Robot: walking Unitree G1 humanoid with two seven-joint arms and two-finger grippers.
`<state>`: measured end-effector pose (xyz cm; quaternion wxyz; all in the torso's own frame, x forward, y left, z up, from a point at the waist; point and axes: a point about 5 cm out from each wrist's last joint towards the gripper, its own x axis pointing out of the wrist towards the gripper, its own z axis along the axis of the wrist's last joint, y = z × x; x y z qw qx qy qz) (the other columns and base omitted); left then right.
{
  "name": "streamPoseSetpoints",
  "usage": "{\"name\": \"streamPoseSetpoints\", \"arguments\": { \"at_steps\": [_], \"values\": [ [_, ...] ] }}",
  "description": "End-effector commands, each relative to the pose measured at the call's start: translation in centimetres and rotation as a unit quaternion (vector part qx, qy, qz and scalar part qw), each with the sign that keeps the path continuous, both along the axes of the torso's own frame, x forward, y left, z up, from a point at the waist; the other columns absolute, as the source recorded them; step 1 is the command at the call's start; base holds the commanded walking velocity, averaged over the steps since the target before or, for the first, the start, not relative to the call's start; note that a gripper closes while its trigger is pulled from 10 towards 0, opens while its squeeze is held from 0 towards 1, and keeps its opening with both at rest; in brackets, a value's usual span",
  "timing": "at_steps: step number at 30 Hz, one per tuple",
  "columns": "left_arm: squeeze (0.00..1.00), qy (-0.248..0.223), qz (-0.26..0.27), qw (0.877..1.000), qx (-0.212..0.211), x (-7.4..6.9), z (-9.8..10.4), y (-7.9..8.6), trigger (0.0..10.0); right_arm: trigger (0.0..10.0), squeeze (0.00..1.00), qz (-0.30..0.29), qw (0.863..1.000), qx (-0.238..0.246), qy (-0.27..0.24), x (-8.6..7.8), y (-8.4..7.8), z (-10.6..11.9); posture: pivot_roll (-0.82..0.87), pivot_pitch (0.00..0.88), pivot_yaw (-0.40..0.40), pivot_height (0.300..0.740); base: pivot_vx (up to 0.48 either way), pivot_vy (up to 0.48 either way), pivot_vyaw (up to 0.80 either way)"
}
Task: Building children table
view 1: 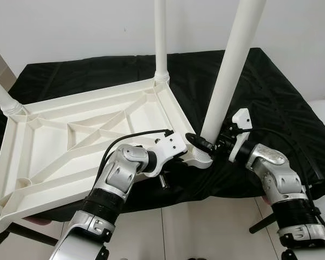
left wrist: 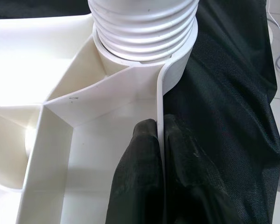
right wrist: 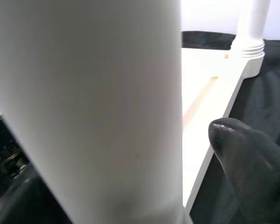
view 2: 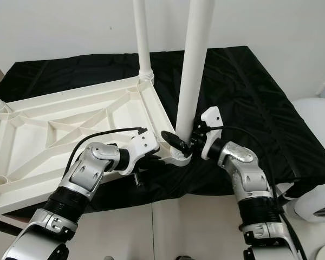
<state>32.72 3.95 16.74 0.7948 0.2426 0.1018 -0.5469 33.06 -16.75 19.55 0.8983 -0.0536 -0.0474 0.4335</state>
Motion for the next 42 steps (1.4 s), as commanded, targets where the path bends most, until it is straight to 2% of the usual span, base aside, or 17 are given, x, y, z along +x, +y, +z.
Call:
{"name": "streamPoseSetpoints", "arguments": {
  "at_steps": [1, 2, 3, 15, 20, 25, 29, 32, 40, 42],
  "values": [
    [0.00, -0.049, 0.092, 0.994, -0.019, 1.0, 0.3, 0.8, 10.0, 4.2, 0.00, 0.010, 1.000, 0.000, 0.010, 0.1, 0.0, -0.3, -0.13, 0.124, 0.081, 0.740, 0.000, 0.000, 0.00],
    [0.00, -0.049, 0.092, 0.994, -0.019, 1.0, 0.3, 0.8, 10.0, 4.2, 0.00, 0.010, 1.000, 0.000, 0.010, 0.1, 0.0, -0.3, -0.13, 0.124, 0.081, 0.740, 0.000, 0.000, 0.00],
    [0.00, -0.048, 0.093, 0.994, -0.019, 1.1, 0.2, 0.8, 10.0, 0.0, 0.00, 0.017, 1.000, 0.003, 0.016, 0.0, -0.4, -0.5, -0.13, 0.120, 0.075, 0.740, 0.000, 0.000, 0.00],
    [0.00, -0.050, 0.090, 0.995, -0.017, 1.1, -0.1, 0.7, 10.0, 0.0, 0.00, 0.019, 1.000, 0.019, 0.017, -0.5, -0.5, -0.6, -0.14, 0.116, 0.071, 0.740, 0.000, 0.000, 0.00],
    [0.00, -0.049, 0.089, 0.995, -0.020, 1.0, 0.0, 0.6, 10.0, 0.0, 0.00, -0.003, 0.999, 0.040, 0.009, -0.9, -0.1, -0.7, -0.15, 0.111, 0.070, 0.740, 0.000, 0.000, 0.00],
    [0.00, -0.049, 0.087, 0.995, -0.020, 1.0, -0.1, 0.5, 10.0, 0.0, 0.00, -0.049, 0.996, 0.070, -0.006, -1.3, 0.6, -0.7, -0.15, 0.108, 0.066, 0.740, 0.000, 0.000, 0.00],
    [0.00, -0.049, 0.086, 0.995, -0.021, 1.0, -0.1, 0.5, 10.0, 0.0, 0.00, -0.054, 0.996, 0.073, -0.008, -1.4, 0.7, -0.7, -0.15, 0.108, 0.066, 0.740, 0.000, 0.000, 0.00],
    [0.00, -0.050, 0.086, 0.995, -0.021, 1.0, -0.1, 0.4, 10.0, 0.0, 0.00, -0.101, 0.991, 0.092, -0.012, -1.8, 1.4, -0.9, -0.15, 0.096, 0.059, 0.740, 0.000, 0.000, 0.00],
    [0.00, -0.049, 0.088, 0.995, -0.023, 1.0, -0.2, 0.4, 10.0, 0.0, 0.00, -0.160, 0.982, 0.101, -0.018, -2.4, 2.2, -1.5, -0.15, 0.087, 0.057, 0.740, 0.000, 0.000, 0.00],
    [0.00, -0.049, 0.087, 0.995, -0.023, 0.9, -0.2, 0.4, 10.0, 0.0, 0.00, -0.208, 0.971, 0.113, -0.017, -2.5, 2.4, -1.8, -0.15, 0.085, 0.060, 0.740, 0.000, 0.000, 0.00]
  ]
}}
